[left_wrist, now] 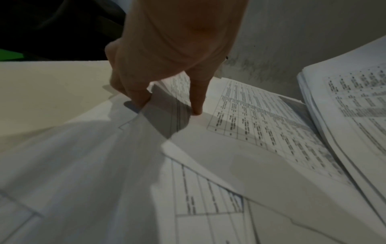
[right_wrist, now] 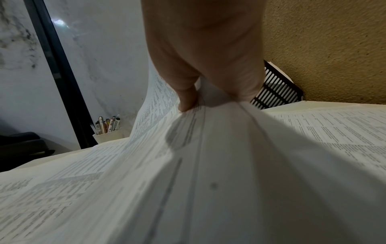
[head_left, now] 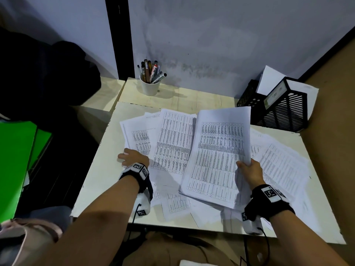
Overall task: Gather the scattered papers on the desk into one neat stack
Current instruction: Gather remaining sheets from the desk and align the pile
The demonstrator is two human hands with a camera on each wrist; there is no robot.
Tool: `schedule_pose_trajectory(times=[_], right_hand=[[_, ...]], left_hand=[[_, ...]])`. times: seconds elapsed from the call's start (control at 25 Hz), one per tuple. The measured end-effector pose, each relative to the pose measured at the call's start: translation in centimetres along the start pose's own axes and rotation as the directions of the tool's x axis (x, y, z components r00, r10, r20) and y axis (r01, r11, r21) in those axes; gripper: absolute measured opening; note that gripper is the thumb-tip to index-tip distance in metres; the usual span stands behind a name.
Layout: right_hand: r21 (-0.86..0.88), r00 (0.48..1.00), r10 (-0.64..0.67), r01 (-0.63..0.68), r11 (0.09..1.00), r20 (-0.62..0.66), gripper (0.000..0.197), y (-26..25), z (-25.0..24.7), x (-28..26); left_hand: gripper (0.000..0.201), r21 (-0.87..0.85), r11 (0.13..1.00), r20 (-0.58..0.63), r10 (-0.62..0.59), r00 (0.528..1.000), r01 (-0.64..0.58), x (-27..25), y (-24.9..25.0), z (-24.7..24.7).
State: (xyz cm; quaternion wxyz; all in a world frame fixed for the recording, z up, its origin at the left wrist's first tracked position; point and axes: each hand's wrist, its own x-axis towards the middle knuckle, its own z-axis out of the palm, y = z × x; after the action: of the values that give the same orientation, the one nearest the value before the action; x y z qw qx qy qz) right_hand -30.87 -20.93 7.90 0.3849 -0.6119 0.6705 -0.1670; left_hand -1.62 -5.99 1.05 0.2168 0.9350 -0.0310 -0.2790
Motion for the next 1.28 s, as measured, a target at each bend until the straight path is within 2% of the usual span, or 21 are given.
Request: schedule_pose_trajectory(times=[0.04,0.08,0.12,0.16,0.24,0.32,0.36,0.44,0.52,0.56,0.64,0.68,0.8,0.92,1.12,1.2,1.28], right_hand=[[-0.004,1.0,-0.001,0.001,1.0,0.002,0.023,0.1,0.0,0.1],[-0.006,1.0,-0.003,0.003,1.0,0.006,0.023,0.1,0.0,0.1],[-0.007,1.0,-0.005,0.005,1.0,0.009,0.023,0.2,0.0,0.2],[-0.007,1.0,-0.007,0.007,1.0,0.013,0.023,0.3,0.0,0.2],[0.001,1.0,-0.01,0.01,1.0,0.022,0.017,0.5,0.0,0.1],[0.007,0.999,-0.018,0.018,1.0,0.027,0.008,0.7,-0.1,0.2],[0.007,0.999,-0.022,0.022,1.0,0.024,0.006,0.8,-0.2,0.2],[0.004,0.999,-0.032,0.032,0.999,0.024,0.006,1.0,-0.4,0.5],[-0.005,0.999,-0.036,0.036,0.999,0.028,0.007,0.9,-0.5,0.8],[-0.006,0.999,-0.038,0.038,0.999,0.033,0.007,0.9,-0.5,0.9],[-0.018,0.997,-0.051,0.052,0.999,0.052,0.007,0.7,-0.5,1.1],[-0.031,0.996,-0.061,0.063,0.998,0.06,0.006,0.6,-0.5,1.3],[-0.087,0.992,-0.098,0.105,0.991,0.075,0.007,0.5,-0.8,1.7],[-0.136,0.991,-0.107,0.117,0.984,0.081,0.013,0.5,-1.2,2.4],[-0.185,0.989,-0.111,0.128,0.974,0.098,0.025,-0.7,-1.4,2.8],[-0.191,0.988,-0.124,0.14,0.972,0.096,0.027,-1.2,-1.5,3.1],[-0.197,0.986,-0.14,0.154,0.968,0.086,0.027,-1.7,-1.7,3.1]], left_hand=[[0.051,-0.067,0.997,-0.01,0.024,1.0,-0.025,0.3,0.2,0.2],[0.045,-0.113,0.994,0.034,-0.011,0.999,0.014,0.9,0.1,0.3],[0.041,-0.014,0.999,0.032,-0.034,0.999,0.035,1.4,-0.2,0.6],[0.042,-0.044,0.997,0.02,-0.055,0.998,0.056,1.1,-0.4,0.1],[0.045,-0.065,0.997,0.08,-0.023,0.997,0.028,0.3,-0.5,-0.7],[0.041,-0.074,0.997,0.06,0.005,0.998,0.0,-0.3,-0.7,-1.8],[0.037,-0.127,0.99,0.05,0.062,0.997,-0.055,0.0,-0.7,-1.9],[0.037,-0.39,0.91,0.15,0.21,0.966,-0.138,0.4,-0.5,-2.4],[0.053,-0.534,0.841,0.288,0.277,0.917,-0.086,0.6,-0.6,-3.1],[0.054,-0.527,0.848,0.332,0.267,0.905,-0.057,0.4,-0.5,-3.4],[0.051,-0.399,0.915,0.332,0.207,0.92,-0.062,0.2,-0.5,-3.7],[0.049,-0.323,0.939,0.294,0.215,0.931,-0.115,0.2,-0.3,-4.0],[0.032,-0.26,0.924,0.228,0.341,0.912,-0.281,-0.4,0.4,-6.2],[0.03,-0.079,0.928,0.209,0.372,0.905,-0.363,-1.7,0.6,-7.7],[0.013,-0.071,0.86,0.144,0.51,0.848,-0.505,-3.7,2.5,-9.8],[0.018,-0.084,0.837,0.101,0.546,0.831,-0.54,-4.2,3.1,-10.7],[0.021,-0.09,0.842,0.101,0.54,0.836,-0.533,-4.2,2.8,-11.1]])
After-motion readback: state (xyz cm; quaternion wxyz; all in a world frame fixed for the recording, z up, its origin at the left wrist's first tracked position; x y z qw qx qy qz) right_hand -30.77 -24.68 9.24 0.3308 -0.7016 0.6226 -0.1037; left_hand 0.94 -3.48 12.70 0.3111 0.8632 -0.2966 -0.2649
